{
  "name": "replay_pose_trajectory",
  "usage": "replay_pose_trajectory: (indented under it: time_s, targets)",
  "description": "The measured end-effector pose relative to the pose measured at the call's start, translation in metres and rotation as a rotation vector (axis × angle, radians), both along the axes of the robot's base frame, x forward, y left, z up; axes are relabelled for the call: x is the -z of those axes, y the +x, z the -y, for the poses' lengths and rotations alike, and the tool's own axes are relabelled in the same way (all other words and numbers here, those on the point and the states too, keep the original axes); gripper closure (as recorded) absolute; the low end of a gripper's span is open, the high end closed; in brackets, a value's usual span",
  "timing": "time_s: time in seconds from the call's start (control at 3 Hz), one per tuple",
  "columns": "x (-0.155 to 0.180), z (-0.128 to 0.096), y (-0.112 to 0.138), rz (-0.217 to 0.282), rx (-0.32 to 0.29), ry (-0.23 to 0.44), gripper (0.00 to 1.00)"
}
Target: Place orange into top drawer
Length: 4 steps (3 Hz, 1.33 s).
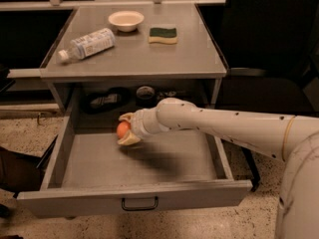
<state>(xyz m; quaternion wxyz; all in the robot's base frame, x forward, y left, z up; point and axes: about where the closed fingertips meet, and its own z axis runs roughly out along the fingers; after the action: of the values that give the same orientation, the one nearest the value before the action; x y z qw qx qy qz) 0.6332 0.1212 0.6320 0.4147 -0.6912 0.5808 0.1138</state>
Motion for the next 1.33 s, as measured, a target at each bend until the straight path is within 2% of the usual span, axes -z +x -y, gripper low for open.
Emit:
replay_pose_trajectory:
  time_s: [0.33, 1.33]
  targets:
    - [-0.0015, 0.0000, 0.0000, 0.000, 0.000, 0.000, 0.81]
    - [-0.0015, -0.0001, 0.0000, 0.000, 0.000, 0.000, 0.12]
